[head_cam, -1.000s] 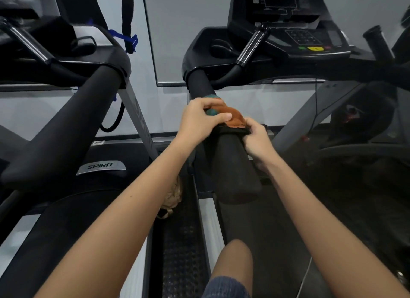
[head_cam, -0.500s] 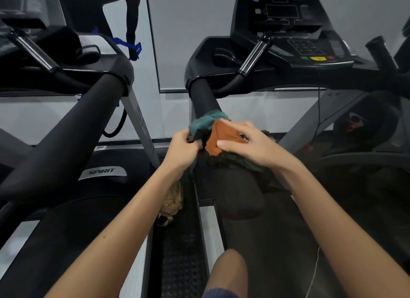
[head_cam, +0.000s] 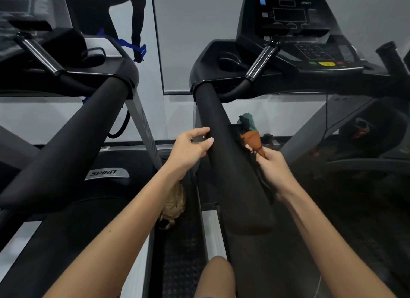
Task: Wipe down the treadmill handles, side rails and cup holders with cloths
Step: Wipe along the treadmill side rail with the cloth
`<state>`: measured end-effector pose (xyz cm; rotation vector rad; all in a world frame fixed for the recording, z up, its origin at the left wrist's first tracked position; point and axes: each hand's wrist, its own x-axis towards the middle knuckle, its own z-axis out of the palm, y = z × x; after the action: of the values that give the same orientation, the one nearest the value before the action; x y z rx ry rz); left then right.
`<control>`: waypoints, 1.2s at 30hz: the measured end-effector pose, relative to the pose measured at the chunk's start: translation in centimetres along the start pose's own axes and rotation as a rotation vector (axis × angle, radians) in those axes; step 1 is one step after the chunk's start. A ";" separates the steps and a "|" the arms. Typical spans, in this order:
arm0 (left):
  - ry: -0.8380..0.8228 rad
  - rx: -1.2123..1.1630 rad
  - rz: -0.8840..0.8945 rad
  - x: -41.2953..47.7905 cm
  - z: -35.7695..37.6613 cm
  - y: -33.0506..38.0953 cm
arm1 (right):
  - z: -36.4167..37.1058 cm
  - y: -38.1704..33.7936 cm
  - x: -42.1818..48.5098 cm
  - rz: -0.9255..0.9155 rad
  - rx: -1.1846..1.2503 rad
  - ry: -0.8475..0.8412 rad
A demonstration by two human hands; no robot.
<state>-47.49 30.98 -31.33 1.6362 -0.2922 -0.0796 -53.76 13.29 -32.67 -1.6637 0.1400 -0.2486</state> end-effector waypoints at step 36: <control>0.049 -0.081 -0.008 17.4 -2.6 -0.5 | 5.8 -7.4 18.2 -0.381 -0.791 -0.122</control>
<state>-30.08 29.45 -29.39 1.5563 -0.2415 -0.0567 -35.14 15.39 -24.42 -2.4866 -0.2039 -0.4107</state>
